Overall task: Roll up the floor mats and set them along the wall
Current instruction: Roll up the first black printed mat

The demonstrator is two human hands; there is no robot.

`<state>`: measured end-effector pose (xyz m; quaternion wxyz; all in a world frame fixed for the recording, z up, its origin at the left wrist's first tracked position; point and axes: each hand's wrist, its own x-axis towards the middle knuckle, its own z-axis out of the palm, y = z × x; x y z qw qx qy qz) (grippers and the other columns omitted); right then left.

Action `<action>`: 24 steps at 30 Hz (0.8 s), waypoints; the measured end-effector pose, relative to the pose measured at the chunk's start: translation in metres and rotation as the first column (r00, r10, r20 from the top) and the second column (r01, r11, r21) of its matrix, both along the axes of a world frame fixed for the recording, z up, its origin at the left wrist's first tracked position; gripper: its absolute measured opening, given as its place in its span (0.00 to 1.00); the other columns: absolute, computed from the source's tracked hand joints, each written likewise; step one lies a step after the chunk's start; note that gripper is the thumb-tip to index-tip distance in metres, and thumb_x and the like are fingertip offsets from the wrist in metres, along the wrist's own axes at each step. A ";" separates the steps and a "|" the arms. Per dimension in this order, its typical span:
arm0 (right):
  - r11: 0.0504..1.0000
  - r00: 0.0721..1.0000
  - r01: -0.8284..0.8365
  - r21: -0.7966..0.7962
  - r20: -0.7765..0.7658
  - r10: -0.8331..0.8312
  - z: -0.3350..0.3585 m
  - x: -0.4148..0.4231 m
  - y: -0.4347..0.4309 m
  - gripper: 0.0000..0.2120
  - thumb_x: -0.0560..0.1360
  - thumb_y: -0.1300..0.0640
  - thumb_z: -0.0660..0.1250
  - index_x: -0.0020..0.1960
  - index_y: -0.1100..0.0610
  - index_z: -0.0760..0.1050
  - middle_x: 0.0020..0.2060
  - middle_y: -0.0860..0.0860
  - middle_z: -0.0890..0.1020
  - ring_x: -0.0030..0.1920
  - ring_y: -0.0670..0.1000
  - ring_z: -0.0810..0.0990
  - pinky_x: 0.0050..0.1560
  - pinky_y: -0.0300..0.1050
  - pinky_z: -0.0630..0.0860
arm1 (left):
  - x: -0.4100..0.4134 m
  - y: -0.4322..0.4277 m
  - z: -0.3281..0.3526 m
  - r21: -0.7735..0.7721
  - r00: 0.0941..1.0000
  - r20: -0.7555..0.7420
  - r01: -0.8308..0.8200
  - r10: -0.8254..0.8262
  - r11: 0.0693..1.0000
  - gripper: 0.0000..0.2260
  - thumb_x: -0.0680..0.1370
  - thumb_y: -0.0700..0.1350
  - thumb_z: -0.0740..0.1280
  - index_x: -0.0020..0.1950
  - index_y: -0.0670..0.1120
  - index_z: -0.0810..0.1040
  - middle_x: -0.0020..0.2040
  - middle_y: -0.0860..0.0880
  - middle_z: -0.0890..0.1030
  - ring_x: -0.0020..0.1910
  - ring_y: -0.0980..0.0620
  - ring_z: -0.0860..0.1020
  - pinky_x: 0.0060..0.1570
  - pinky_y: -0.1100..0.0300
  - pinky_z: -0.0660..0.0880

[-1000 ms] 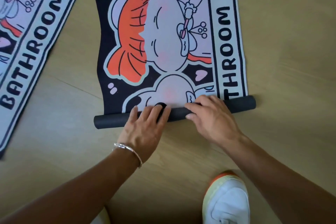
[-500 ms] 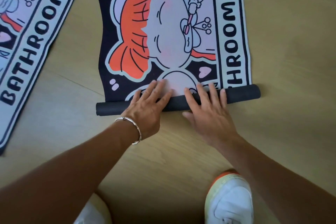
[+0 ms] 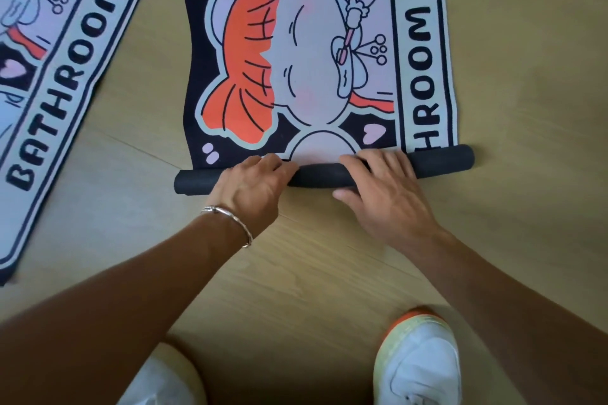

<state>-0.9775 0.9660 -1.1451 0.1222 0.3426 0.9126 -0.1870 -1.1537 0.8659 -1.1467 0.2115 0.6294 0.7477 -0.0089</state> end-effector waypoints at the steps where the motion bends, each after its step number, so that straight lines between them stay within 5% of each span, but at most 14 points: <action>1: 1.000 1.000 -0.004 -0.001 0.005 0.004 0.000 0.005 -0.002 0.21 0.76 0.47 0.66 0.64 0.56 0.72 0.56 0.54 0.77 0.59 0.58 0.74 0.69 0.60 0.60 | -0.003 -0.001 0.000 -0.021 0.998 0.052 0.024 -0.022 1.000 0.17 0.76 0.37 0.63 0.63 0.50 0.72 0.52 0.50 0.76 0.49 0.47 0.76 0.44 0.53 0.76; 10: 0.999 0.989 -0.019 0.035 0.147 0.014 -0.004 0.030 -0.039 0.28 0.77 0.43 0.54 0.72 0.56 0.63 0.67 0.60 0.72 0.69 0.62 0.67 0.67 0.66 0.60 | -0.001 -0.005 0.005 -0.221 0.994 0.056 0.101 -0.090 0.970 0.20 0.80 0.40 0.57 0.71 0.53 0.65 0.54 0.52 0.74 0.51 0.49 0.75 0.46 0.54 0.74; 15: 1.000 0.982 0.010 0.008 0.187 -0.012 -0.003 0.000 -0.014 0.32 0.79 0.36 0.42 0.77 0.53 0.53 0.76 0.57 0.57 0.76 0.61 0.51 0.73 0.63 0.45 | 0.006 -0.022 0.000 0.082 0.991 -0.133 0.009 0.002 0.997 0.21 0.78 0.43 0.61 0.71 0.45 0.66 0.61 0.43 0.75 0.56 0.41 0.76 0.51 0.44 0.75; 18: 0.999 0.981 0.026 -0.020 0.192 -0.022 -0.004 -0.017 0.006 0.31 0.79 0.38 0.40 0.78 0.50 0.42 0.78 0.52 0.43 0.76 0.58 0.38 0.72 0.59 0.34 | 0.019 -0.038 -0.006 0.079 0.974 -0.193 0.137 -0.120 0.987 0.26 0.75 0.47 0.58 0.73 0.43 0.62 0.69 0.40 0.70 0.67 0.40 0.70 0.62 0.38 0.66; 21: 0.998 0.984 0.053 -0.027 0.170 -0.047 -0.004 -0.021 0.010 0.31 0.80 0.38 0.42 0.78 0.50 0.42 0.78 0.53 0.44 0.76 0.57 0.38 0.72 0.59 0.34 | 0.027 -0.043 -0.013 -0.028 0.971 -0.197 0.135 -0.138 0.990 0.35 0.71 0.45 0.66 0.75 0.42 0.55 0.75 0.42 0.58 0.73 0.43 0.62 0.67 0.38 0.60; 24: 0.998 0.997 0.050 0.035 0.059 -0.052 -0.002 -0.011 -0.003 0.31 0.79 0.41 0.53 0.78 0.54 0.52 0.76 0.56 0.55 0.77 0.59 0.48 0.73 0.60 0.39 | 0.015 -0.026 -0.013 -0.079 0.964 -0.229 0.117 -0.132 0.990 0.38 0.74 0.44 0.64 0.76 0.44 0.44 0.77 0.45 0.54 0.75 0.46 0.57 0.69 0.42 0.57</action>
